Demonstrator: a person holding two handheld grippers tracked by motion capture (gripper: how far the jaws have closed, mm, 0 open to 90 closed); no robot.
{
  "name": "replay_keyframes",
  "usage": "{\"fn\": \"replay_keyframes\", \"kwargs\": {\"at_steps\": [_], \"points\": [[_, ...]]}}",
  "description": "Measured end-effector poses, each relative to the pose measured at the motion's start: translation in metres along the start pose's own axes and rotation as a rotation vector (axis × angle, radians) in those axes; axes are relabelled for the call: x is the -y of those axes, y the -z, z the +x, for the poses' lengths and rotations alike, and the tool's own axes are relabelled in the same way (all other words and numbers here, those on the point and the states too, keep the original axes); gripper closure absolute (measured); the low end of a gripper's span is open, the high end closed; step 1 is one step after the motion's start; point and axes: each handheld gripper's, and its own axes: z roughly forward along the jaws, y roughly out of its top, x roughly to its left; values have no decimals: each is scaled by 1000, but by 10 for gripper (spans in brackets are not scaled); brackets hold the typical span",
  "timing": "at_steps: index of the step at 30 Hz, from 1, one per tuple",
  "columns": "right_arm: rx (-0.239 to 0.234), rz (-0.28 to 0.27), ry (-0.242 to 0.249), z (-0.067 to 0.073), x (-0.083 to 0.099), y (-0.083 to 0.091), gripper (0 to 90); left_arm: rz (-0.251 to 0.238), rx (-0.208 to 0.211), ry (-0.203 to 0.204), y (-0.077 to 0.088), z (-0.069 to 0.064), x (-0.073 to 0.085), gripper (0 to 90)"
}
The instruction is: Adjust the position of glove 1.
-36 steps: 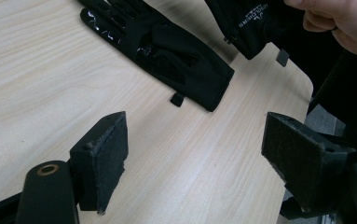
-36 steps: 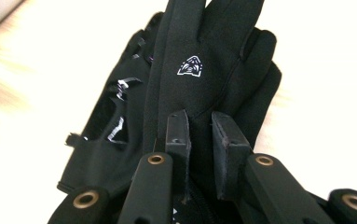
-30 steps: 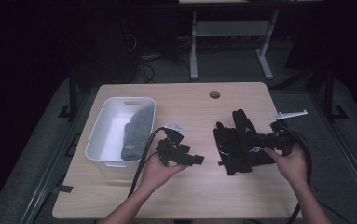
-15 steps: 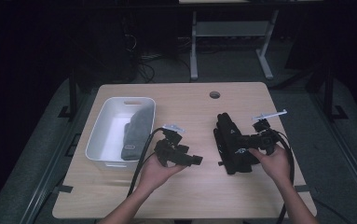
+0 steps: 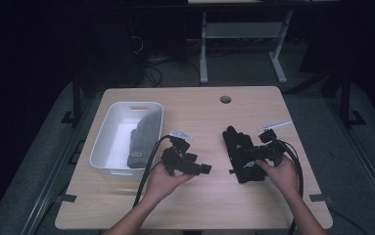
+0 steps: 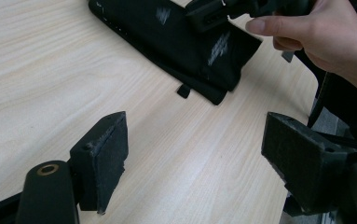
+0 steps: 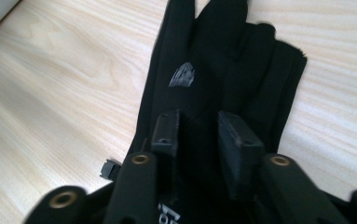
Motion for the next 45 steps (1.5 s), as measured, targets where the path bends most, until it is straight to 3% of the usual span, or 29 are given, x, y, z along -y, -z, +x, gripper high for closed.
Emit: {"fn": "replay_keyframes", "kwargs": {"at_steps": [3, 6, 11, 17, 20, 23, 27, 45], "points": [[-3, -14, 23, 0, 1, 6, 586, 3, -1, 2, 0, 0, 0, 225], [-7, -24, 44, -2, 4, 13, 562, 5, 0, 3, -1, -1, 0, 225], [-46, 18, 84, -7, 15, 22, 563, 10, 1, 1, -4, -2, 1, 225], [8, 80, 128, -3, 23, 8, 611, 19, 2, -4, -7, -4, 1, 226], [26, 75, 141, 1, 23, 5, 677, 18, 1, -2, -7, -4, 1, 226], [35, 65, 122, 2, 22, 6, 790, 18, 0, -3, -7, -3, 1, 227], [27, 65, 111, 2, 20, 9, 851, 17, 2, -1, -8, -2, 2, 226], [-81, 70, 124, 18, 24, 1, 836, 29, -5, 6, -19, -1, 4, 227]]}}
